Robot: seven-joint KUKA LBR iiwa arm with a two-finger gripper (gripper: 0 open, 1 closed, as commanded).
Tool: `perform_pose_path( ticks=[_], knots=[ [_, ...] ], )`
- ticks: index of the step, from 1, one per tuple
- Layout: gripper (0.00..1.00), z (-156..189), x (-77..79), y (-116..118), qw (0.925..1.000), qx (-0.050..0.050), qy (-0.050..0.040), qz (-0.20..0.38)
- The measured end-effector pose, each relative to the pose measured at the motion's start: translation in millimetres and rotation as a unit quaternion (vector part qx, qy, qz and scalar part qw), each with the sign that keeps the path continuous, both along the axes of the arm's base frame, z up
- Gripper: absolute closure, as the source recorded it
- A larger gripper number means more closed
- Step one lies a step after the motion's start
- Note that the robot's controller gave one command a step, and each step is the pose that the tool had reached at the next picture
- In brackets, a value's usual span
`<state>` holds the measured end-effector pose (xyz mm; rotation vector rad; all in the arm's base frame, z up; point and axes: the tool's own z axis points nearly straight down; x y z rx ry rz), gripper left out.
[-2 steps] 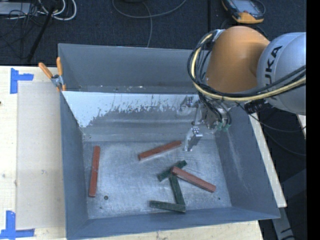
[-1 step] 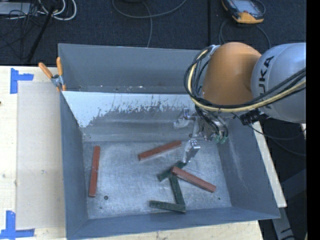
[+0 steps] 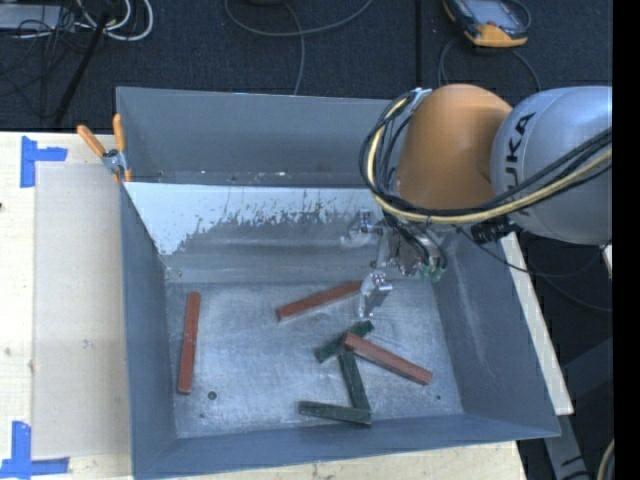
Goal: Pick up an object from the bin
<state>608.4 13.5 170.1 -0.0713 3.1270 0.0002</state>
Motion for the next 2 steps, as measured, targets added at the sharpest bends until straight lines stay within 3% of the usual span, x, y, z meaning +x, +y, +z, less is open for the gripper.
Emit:
perform_pose_path(
  ticks=[1,2],
  knots=[
    [1.0,-90.3,6.3,28.4,0.998,0.001,-0.0001,-0.063],
    [1.0,-90.3,6.3,28.4,0.998,0.001,-0.0001,-0.063]
  ],
)
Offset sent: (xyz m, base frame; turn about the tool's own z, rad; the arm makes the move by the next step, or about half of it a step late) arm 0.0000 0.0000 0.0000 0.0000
